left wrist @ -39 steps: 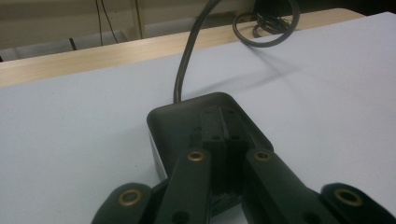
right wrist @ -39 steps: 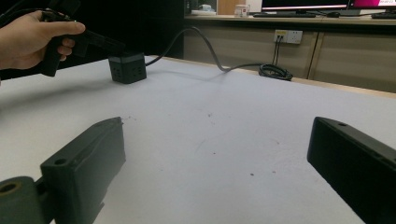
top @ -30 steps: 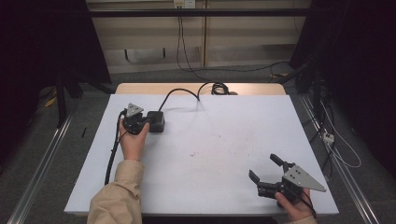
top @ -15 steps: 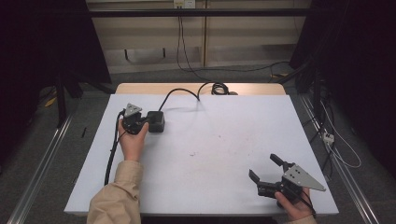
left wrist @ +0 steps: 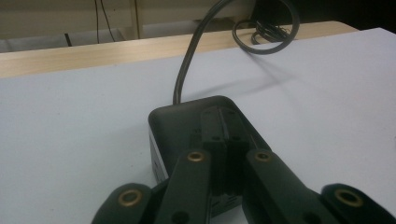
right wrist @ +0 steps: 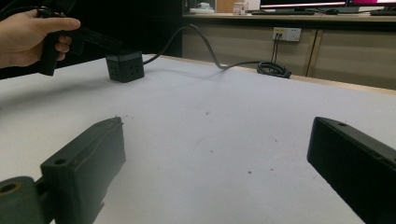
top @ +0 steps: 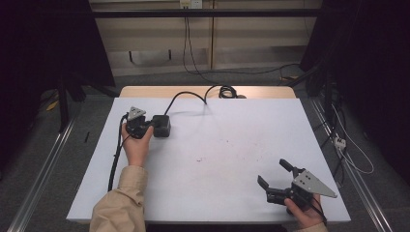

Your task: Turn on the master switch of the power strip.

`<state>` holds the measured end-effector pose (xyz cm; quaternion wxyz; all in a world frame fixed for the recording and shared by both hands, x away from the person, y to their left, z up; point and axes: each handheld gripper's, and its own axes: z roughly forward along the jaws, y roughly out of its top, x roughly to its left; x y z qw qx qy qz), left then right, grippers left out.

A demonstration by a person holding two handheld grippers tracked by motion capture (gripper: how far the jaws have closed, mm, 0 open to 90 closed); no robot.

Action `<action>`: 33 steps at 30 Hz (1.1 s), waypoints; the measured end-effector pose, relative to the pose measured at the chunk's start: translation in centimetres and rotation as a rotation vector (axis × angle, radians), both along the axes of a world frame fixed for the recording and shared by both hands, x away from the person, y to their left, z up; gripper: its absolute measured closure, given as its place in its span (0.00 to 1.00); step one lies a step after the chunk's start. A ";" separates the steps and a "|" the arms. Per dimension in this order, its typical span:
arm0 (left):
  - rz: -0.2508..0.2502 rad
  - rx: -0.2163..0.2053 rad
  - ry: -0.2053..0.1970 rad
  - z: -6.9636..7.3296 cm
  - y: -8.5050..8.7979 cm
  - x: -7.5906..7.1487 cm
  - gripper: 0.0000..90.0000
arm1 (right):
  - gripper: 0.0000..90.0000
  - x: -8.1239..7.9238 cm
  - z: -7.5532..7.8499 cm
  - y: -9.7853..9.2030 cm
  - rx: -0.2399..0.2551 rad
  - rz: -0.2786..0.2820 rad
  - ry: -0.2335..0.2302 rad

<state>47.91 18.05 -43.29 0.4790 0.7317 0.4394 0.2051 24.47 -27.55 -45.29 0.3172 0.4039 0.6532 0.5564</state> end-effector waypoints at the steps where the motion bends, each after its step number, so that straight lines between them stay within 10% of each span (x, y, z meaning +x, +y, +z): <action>1: 0.000 -0.001 0.000 0.0 0.0 0.0 1.00 | 0.04 0.0 0.0 0.0 0.000 -0.001 0.000; 14: -0.002 -0.024 -0.003 0.3 0.0 -0.1 0.93 | 0.04 -0.1 0.1 0.0 -0.004 0.000 -0.002; 33: -0.019 -0.056 0.033 1.9 0.3 -1.4 0.34 | 0.04 -0.1 0.2 0.2 -0.012 0.006 -0.007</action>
